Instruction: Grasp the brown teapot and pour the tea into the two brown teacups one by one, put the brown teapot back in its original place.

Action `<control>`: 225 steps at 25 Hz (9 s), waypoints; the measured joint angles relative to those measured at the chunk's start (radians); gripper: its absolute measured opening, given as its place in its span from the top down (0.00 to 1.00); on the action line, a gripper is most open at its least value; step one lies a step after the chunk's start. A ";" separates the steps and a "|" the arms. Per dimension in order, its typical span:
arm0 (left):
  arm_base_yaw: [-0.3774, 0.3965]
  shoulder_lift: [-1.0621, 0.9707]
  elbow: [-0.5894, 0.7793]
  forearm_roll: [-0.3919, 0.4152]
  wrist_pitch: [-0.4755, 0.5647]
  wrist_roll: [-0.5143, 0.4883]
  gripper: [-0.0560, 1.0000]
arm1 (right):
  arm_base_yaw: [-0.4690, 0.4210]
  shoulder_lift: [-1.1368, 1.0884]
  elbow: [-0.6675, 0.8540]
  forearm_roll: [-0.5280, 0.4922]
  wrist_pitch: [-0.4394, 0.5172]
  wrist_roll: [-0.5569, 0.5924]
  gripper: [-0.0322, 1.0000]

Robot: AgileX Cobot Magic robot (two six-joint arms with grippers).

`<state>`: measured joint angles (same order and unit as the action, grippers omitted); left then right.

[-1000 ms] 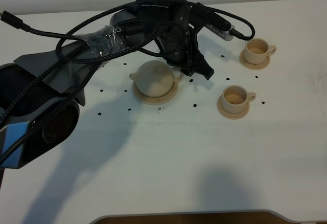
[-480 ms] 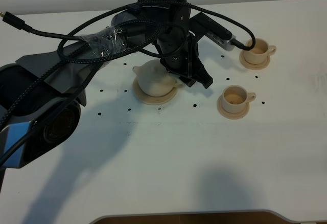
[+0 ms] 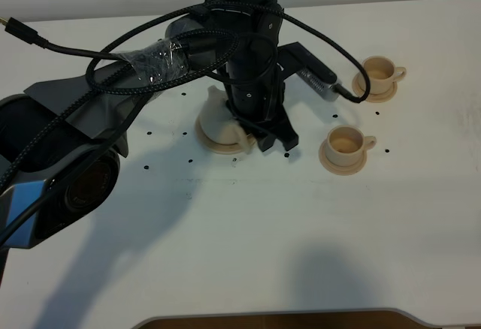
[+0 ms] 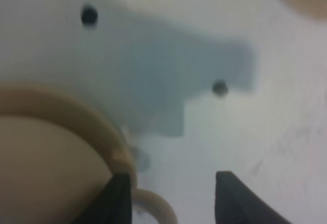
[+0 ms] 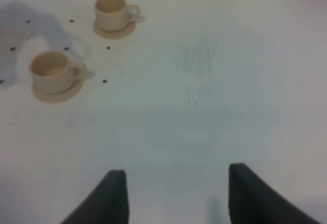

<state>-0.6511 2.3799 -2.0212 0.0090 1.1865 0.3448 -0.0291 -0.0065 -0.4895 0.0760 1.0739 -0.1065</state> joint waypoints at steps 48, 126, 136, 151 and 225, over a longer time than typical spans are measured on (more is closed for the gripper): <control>0.000 0.006 0.000 -0.009 0.010 -0.024 0.60 | 0.000 0.000 0.000 0.002 0.000 -0.001 0.55; 0.118 -0.143 0.219 -0.084 -0.073 -0.570 0.60 | 0.000 0.000 0.000 0.002 0.000 -0.001 0.55; 0.118 -0.137 0.219 -0.084 -0.107 -0.599 0.60 | 0.000 0.000 0.000 0.002 0.000 -0.001 0.55; 0.118 -0.137 0.219 -0.077 -0.115 -0.678 0.60 | 0.000 0.000 0.000 0.002 0.000 -0.001 0.55; 0.110 -0.241 0.219 -0.154 -0.257 0.566 0.82 | 0.000 0.000 0.000 0.003 0.000 -0.002 0.55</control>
<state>-0.5414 2.1385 -1.8018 -0.1451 0.9296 0.9106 -0.0291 -0.0065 -0.4895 0.0787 1.0739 -0.1089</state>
